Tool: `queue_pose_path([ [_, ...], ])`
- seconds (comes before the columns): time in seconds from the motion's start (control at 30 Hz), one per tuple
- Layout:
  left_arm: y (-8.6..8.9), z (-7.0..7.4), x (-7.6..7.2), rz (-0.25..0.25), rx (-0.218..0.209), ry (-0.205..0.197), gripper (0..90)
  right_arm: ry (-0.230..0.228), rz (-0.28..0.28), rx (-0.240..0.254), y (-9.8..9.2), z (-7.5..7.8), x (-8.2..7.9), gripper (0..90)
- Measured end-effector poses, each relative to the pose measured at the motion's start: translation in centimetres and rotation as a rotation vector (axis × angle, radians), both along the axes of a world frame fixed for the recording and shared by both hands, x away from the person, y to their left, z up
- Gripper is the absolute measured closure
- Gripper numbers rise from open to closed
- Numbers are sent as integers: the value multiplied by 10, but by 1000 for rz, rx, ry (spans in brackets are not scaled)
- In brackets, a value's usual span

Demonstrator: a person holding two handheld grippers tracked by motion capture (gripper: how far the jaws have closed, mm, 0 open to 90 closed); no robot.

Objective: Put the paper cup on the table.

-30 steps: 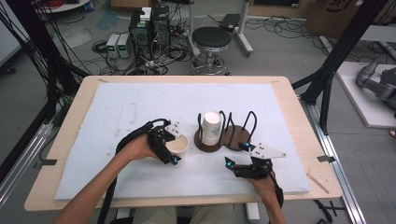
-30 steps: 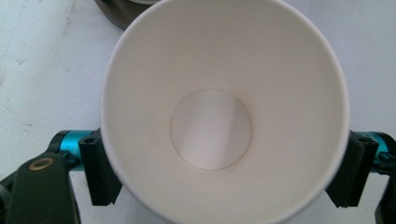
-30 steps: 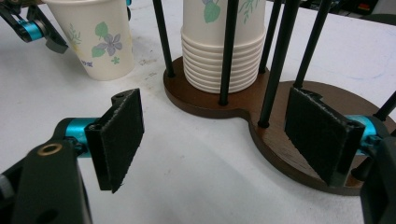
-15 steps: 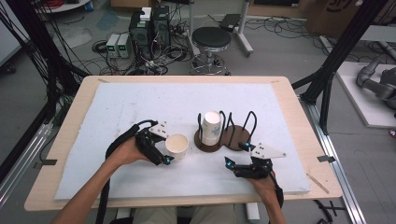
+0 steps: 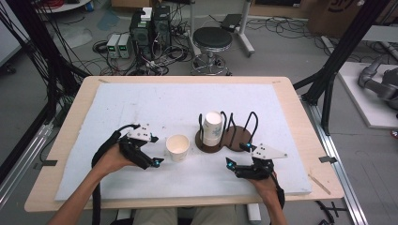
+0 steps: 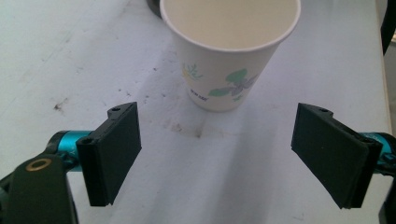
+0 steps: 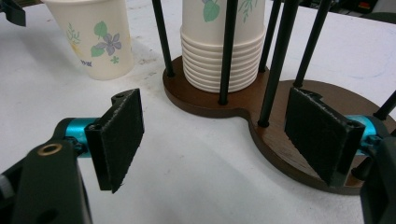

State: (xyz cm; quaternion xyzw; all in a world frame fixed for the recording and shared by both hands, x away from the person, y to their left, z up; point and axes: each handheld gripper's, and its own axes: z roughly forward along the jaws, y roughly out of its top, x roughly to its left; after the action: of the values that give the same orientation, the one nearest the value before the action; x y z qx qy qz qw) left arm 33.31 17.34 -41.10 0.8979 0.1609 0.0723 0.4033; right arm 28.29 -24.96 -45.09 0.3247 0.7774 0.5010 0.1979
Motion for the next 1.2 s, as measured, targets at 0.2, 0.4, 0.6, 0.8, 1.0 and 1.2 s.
queue_pose_path([
  [0.2,20,-4,-10,41,-87,-30,158,-2,0,-1,0,0,-1,207],
  [0.4,42,-12,-19,96,-158,-58,158,-7,-8,0,0,0,-1,207],
  [0.6,58,-19,-30,147,-209,-87,158,-6,-8,1,0,0,-1,207],
  [0.8,77,-28,-40,214,-274,-123,156,-18,-16,8,-1,0,-2,207],
  [1.0,88,-33,-44,288,-300,-160,136,-17,-28,13,-1,0,-3,207],
  [1.2,96,-43,-52,340,-324,-204,136,-26,-31,23,-2,0,-4,207],
])
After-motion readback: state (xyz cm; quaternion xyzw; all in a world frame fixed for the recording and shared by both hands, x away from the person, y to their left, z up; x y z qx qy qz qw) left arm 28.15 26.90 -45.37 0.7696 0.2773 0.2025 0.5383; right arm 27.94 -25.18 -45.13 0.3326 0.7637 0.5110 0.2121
